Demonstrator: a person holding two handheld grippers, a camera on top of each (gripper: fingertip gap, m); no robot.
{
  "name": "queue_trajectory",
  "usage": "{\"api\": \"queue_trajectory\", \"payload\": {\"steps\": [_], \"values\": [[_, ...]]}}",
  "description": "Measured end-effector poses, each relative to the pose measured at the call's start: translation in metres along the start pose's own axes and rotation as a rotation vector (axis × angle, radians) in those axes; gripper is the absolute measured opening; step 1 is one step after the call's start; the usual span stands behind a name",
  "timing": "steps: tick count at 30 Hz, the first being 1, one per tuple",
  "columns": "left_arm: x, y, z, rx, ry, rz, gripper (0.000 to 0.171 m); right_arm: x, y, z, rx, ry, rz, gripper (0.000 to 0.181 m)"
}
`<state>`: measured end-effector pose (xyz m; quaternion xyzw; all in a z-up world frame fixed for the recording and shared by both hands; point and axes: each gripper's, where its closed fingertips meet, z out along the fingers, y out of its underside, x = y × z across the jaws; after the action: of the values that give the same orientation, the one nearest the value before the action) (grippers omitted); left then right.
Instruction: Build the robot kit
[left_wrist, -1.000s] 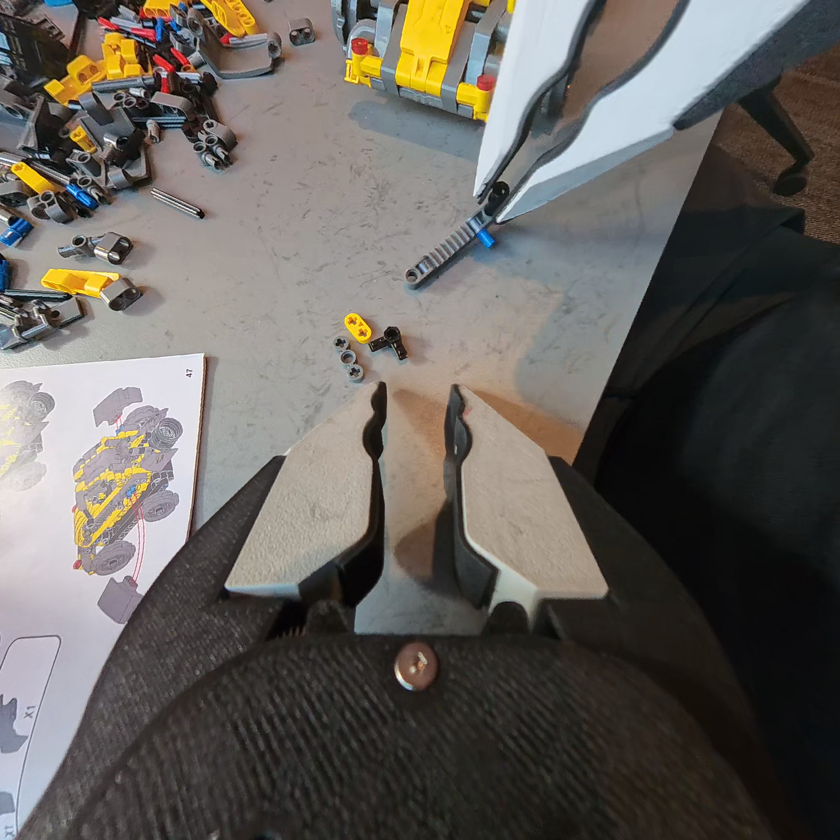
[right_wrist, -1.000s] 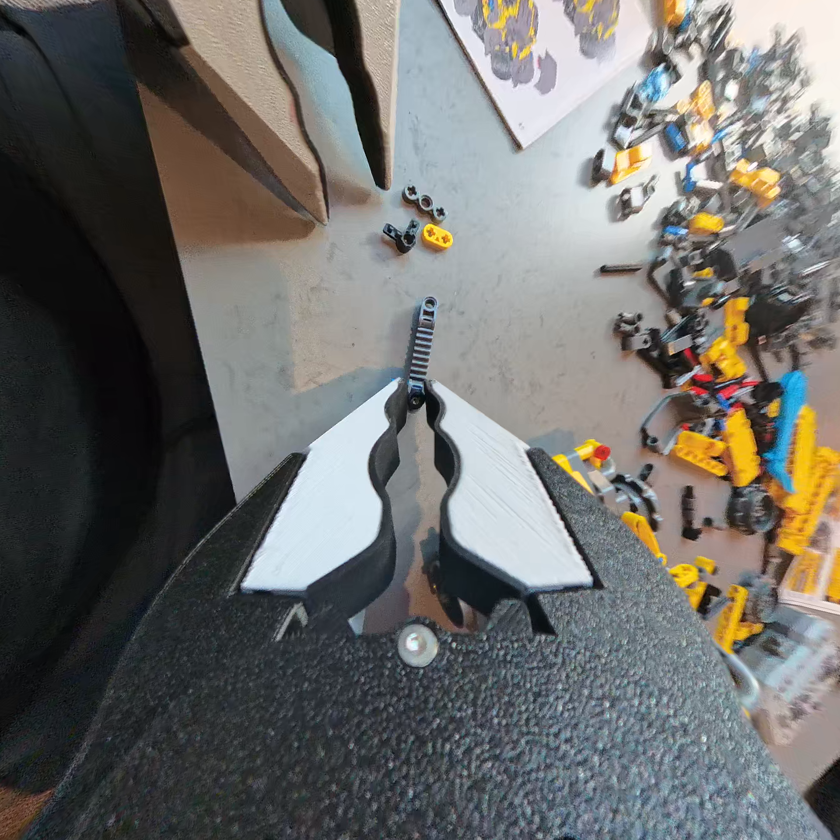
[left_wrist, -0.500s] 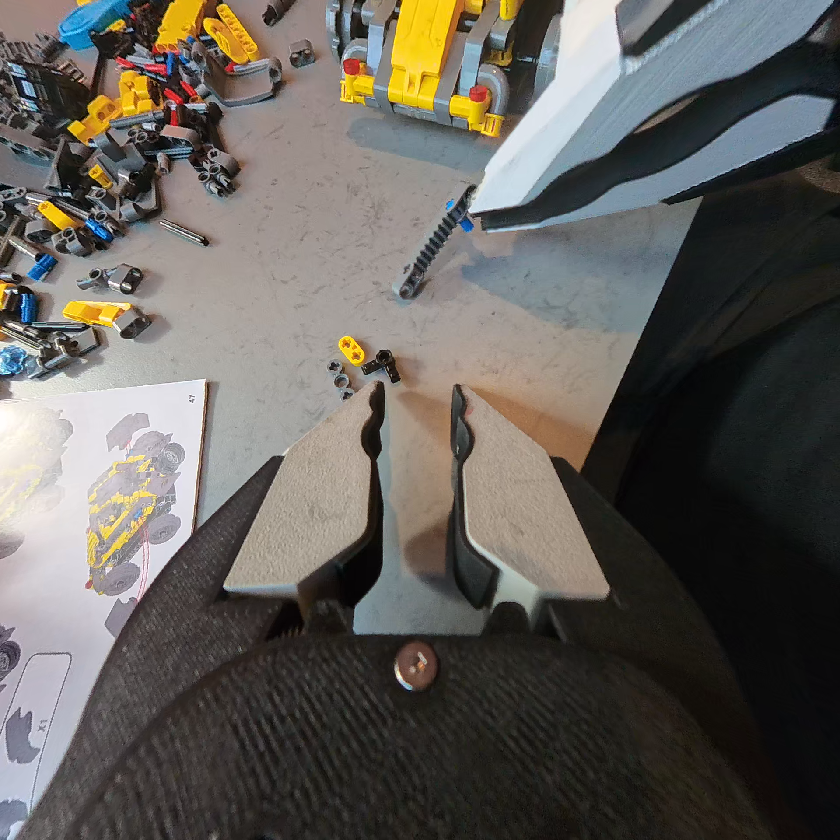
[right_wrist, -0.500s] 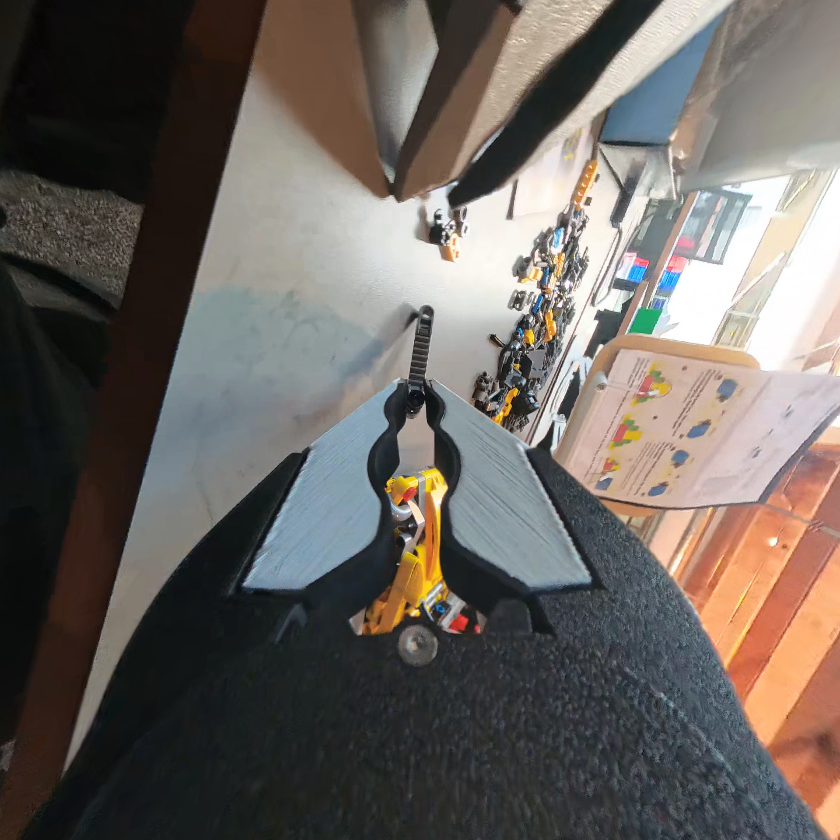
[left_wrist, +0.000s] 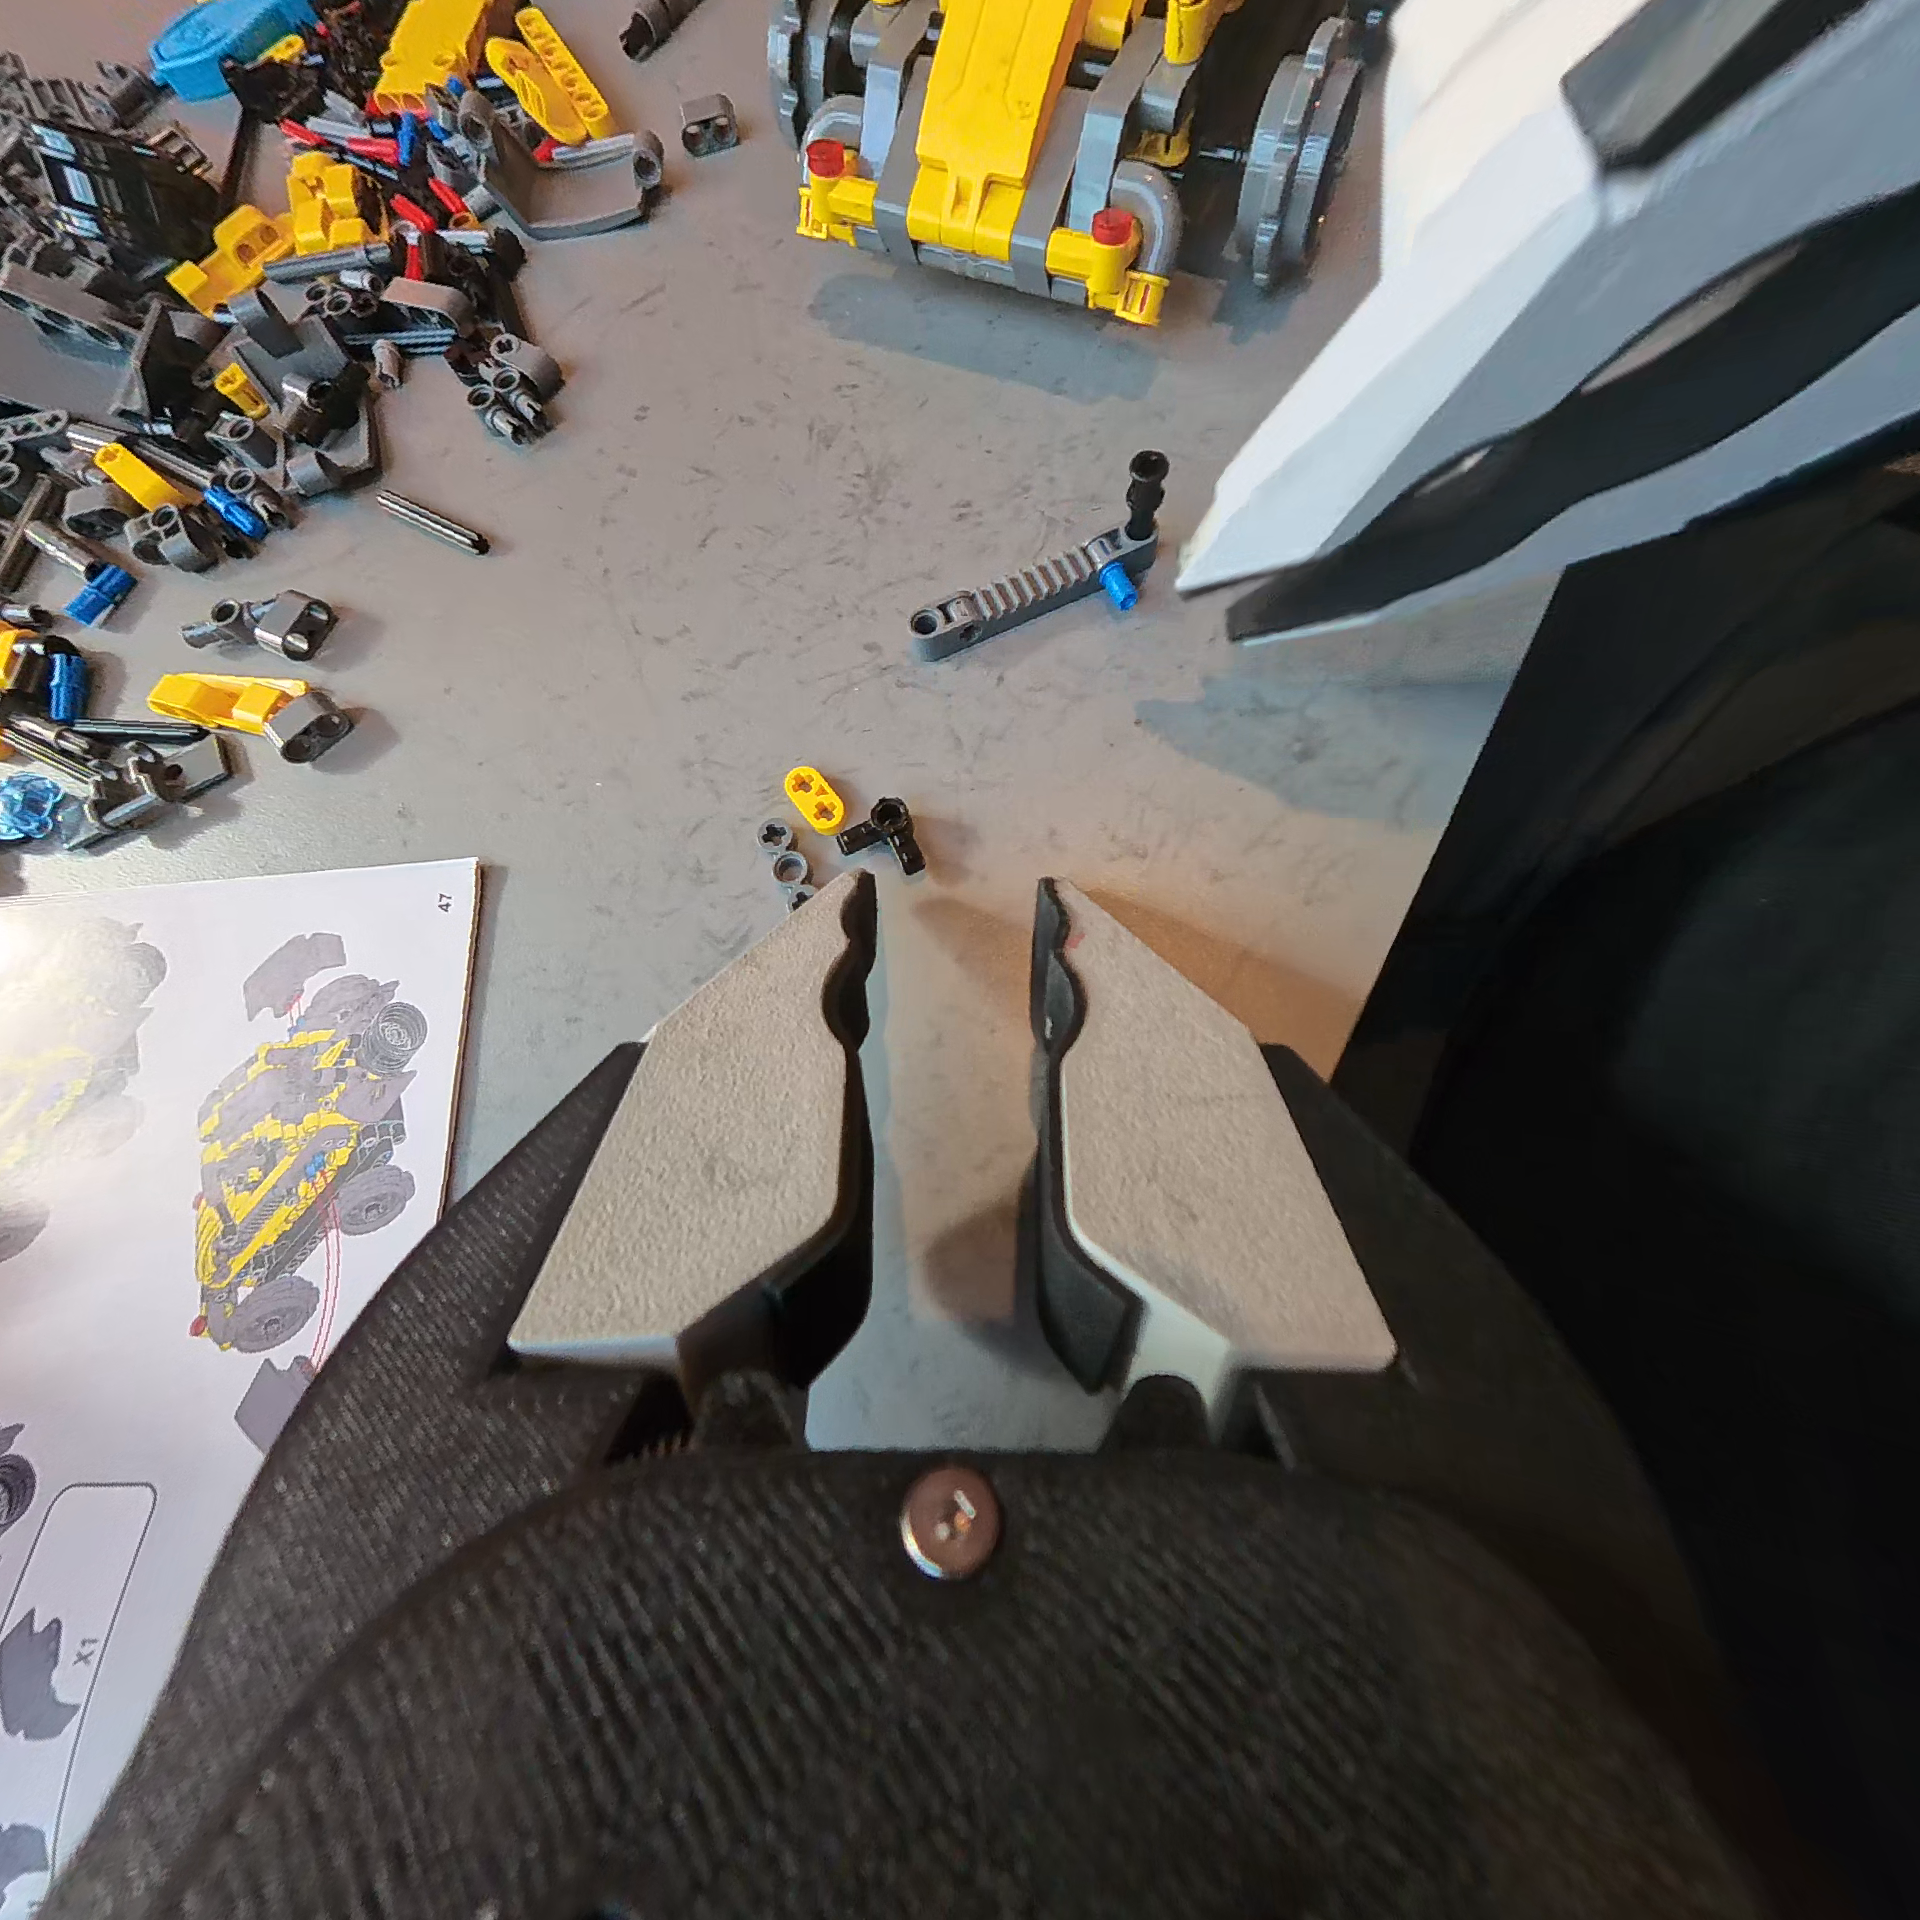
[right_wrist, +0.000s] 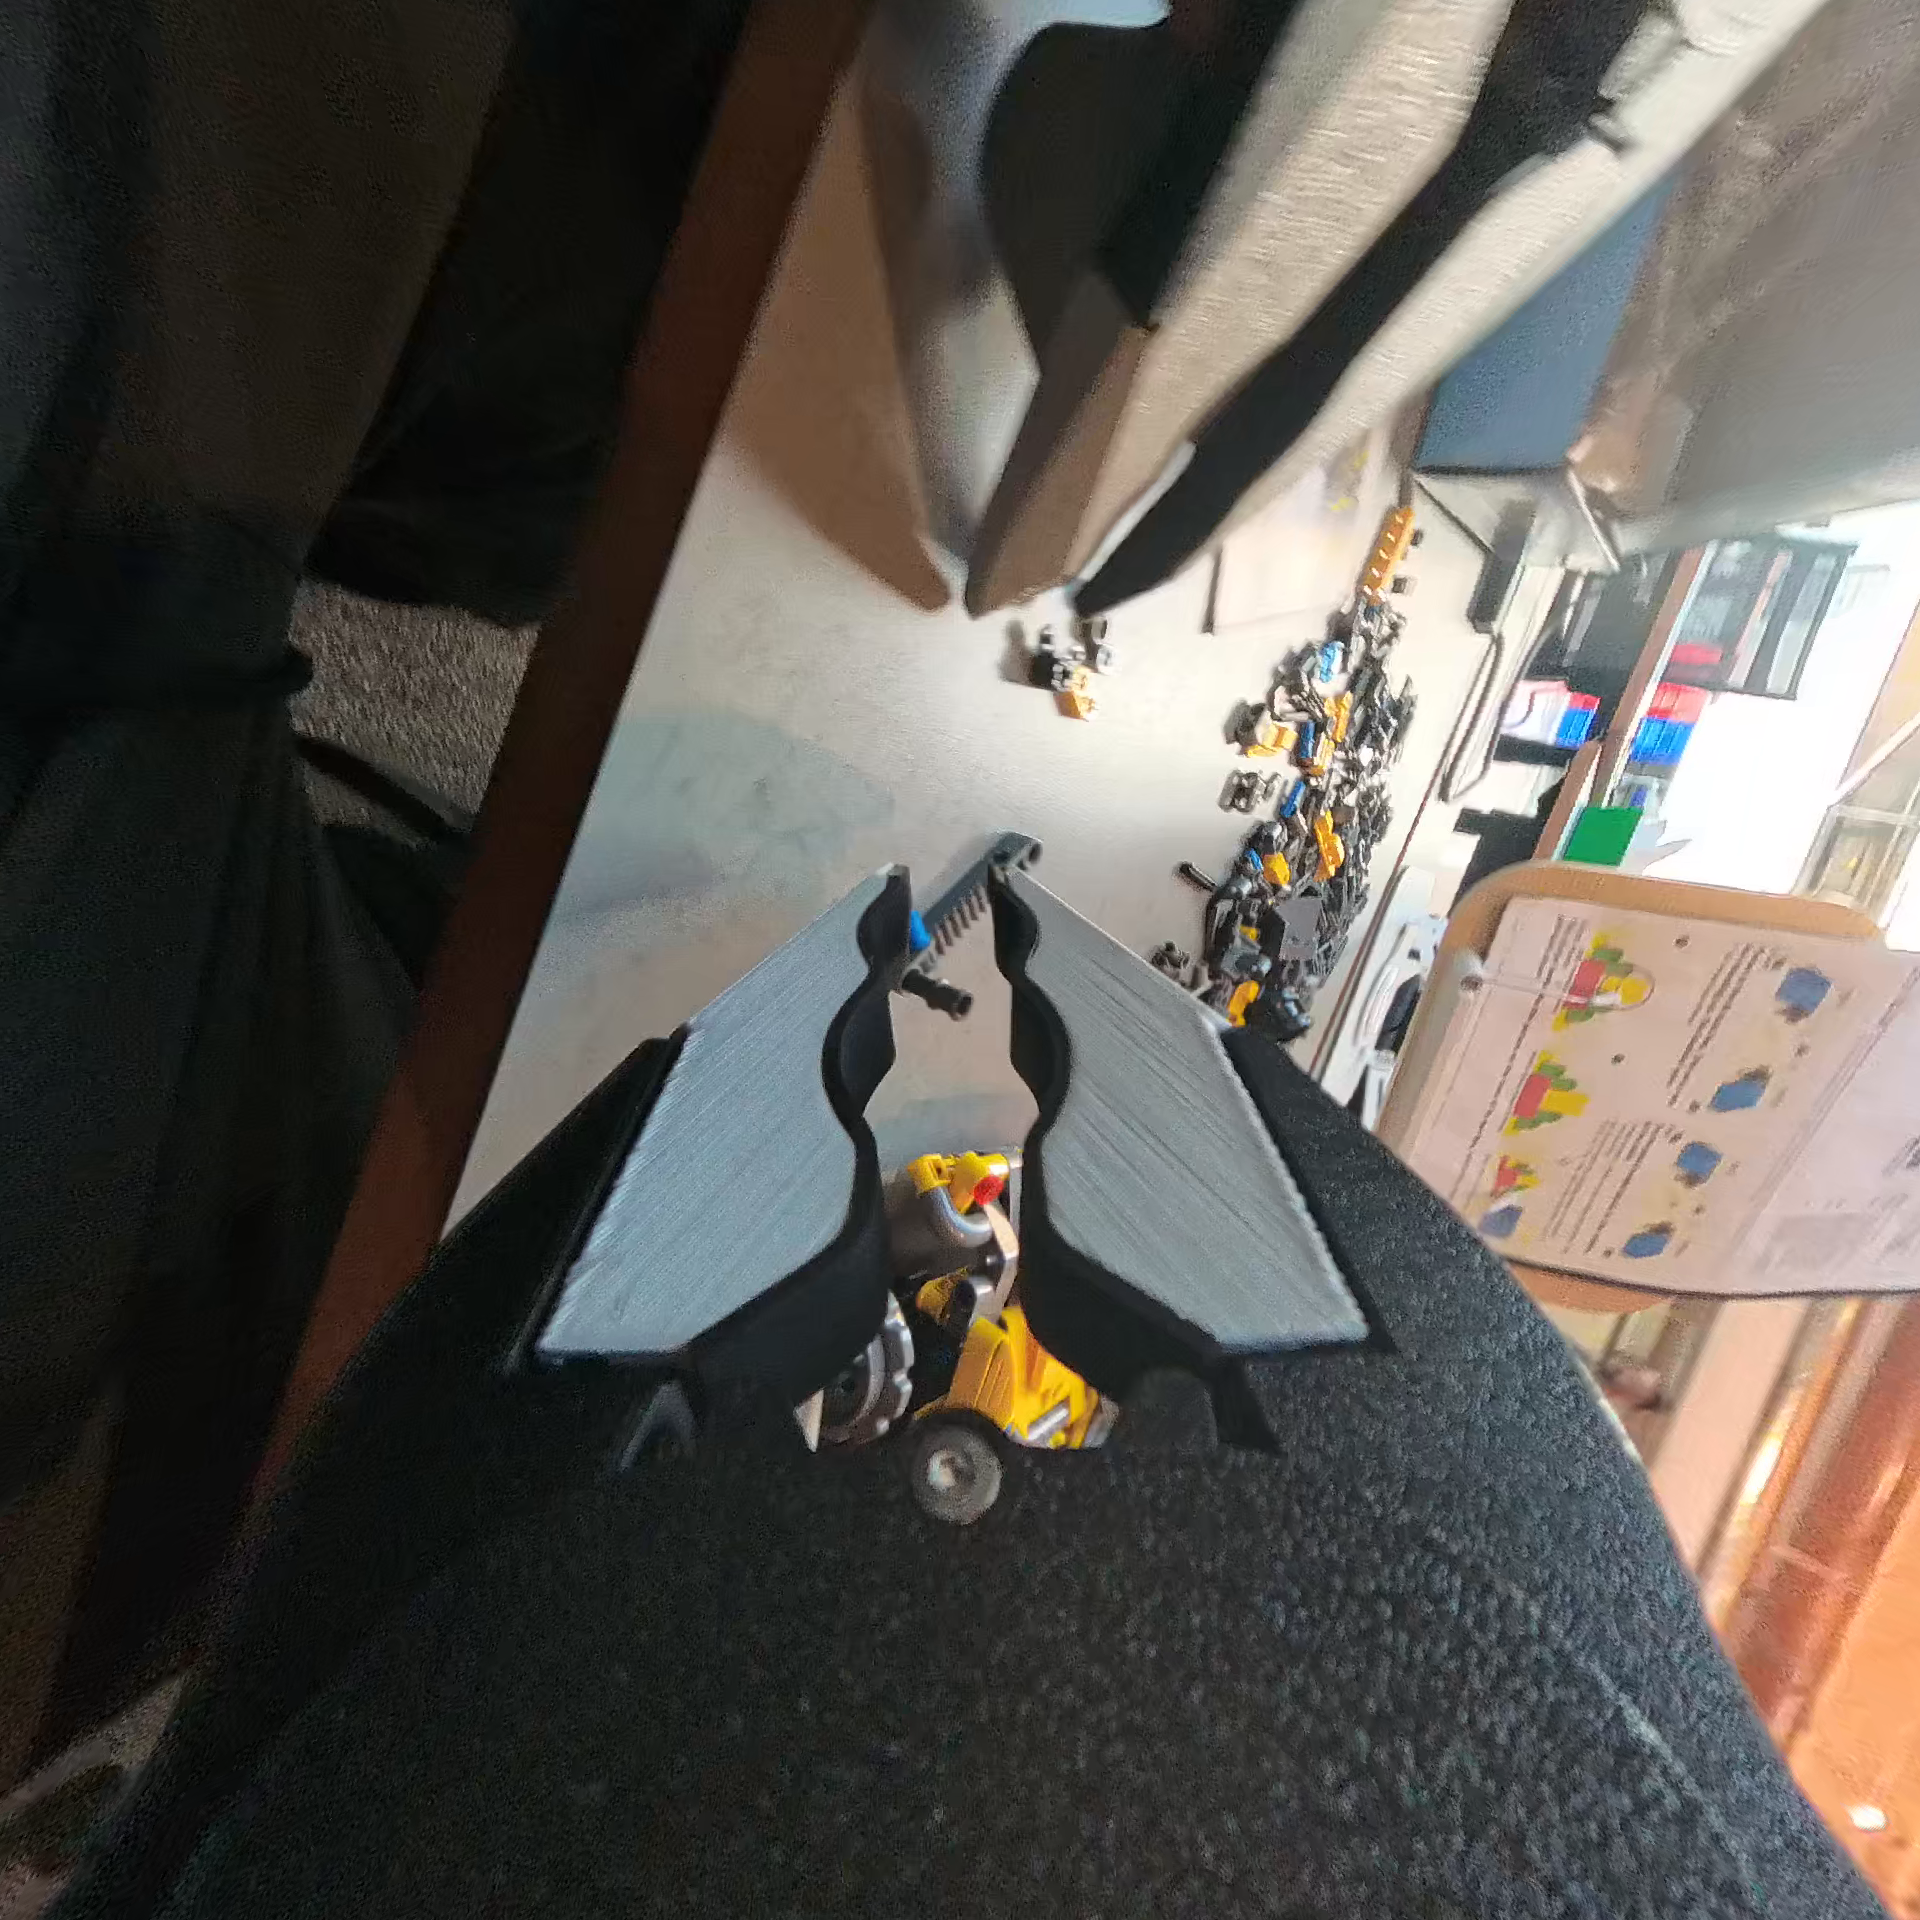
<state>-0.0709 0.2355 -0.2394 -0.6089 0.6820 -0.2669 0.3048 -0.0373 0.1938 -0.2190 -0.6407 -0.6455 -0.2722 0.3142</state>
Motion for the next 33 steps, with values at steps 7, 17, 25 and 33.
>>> {"api": "queue_trajectory", "payload": {"steps": [7, 17, 25, 33], "values": [[-0.007, 0.006, -0.004, -0.01, -0.026, -0.025, 0.03, 0.045, 0.024, -0.021, 0.086, 0.094, 0.55, 0.015], [-0.019, 0.013, -0.01, -0.013, -0.011, -0.11, 0.032, 0.026, -0.01, 0.014, 0.156, -0.251, 1.045, 0.031], [-0.018, 0.013, -0.01, -0.014, -0.009, -0.095, 0.031, 0.022, -0.028, 0.046, 0.094, -0.329, 1.024, 0.027], [-0.015, 0.013, -0.01, -0.013, 0.0, -0.074, 0.03, 0.025, -0.02, 0.049, 0.061, -0.351, 1.013, 0.021]]}}
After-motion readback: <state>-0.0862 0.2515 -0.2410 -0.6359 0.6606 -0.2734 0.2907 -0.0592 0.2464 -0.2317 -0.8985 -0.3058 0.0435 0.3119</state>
